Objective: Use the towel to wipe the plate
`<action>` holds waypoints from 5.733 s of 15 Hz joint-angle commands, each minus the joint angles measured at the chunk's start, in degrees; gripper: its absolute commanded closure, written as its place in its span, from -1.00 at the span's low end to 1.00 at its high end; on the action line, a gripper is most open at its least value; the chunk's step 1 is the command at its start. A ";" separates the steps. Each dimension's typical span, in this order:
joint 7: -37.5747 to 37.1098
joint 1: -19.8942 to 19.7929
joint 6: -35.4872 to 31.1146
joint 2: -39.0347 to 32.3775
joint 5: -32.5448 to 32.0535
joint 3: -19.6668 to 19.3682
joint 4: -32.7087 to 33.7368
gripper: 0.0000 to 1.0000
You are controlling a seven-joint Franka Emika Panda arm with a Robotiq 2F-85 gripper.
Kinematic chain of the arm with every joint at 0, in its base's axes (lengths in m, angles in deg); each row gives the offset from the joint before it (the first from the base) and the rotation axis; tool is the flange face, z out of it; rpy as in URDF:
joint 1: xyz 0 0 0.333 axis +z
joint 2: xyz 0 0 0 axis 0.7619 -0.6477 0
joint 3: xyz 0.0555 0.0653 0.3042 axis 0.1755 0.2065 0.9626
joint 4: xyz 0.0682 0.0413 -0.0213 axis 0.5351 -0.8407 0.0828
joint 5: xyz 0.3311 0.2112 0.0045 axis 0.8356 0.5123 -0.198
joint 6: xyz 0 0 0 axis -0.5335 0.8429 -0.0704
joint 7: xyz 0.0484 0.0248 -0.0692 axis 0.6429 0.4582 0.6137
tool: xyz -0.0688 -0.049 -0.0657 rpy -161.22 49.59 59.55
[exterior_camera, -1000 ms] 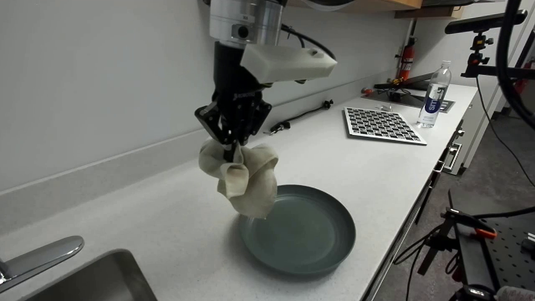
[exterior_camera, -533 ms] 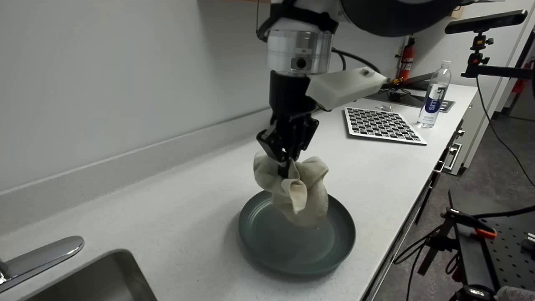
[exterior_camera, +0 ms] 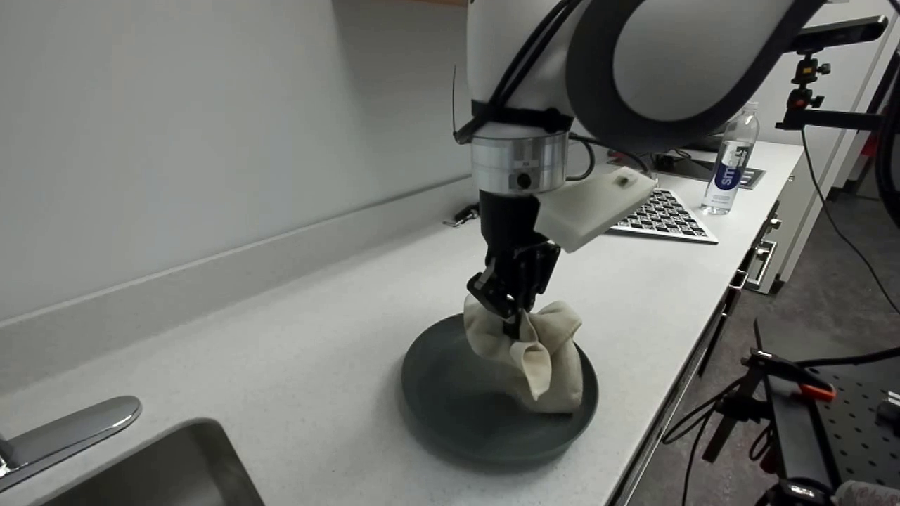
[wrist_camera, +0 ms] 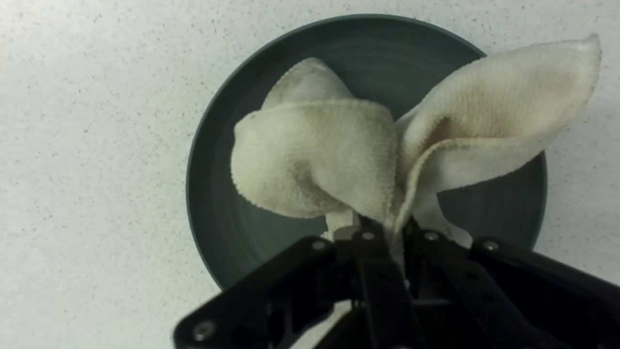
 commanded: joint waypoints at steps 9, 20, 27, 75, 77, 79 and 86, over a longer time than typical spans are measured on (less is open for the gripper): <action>-3.96 1.93 -1.43 -13.45 0.59 1.29 9.48 0.94; -7.43 4.48 -1.48 -20.35 -7.32 -5.84 19.73 0.94; -11.70 4.42 -1.30 -15.90 -11.85 -7.65 13.96 0.94; -13.53 3.75 -2.19 -12.54 -13.90 -2.49 11.75 0.94; -14.13 3.95 -2.16 -12.87 -15.65 -3.68 11.87 0.94; -15.02 4.18 -1.79 -12.56 -17.77 -4.84 11.12 0.94; -16.42 3.66 -0.55 -9.68 -20.44 -5.89 5.91 0.94</action>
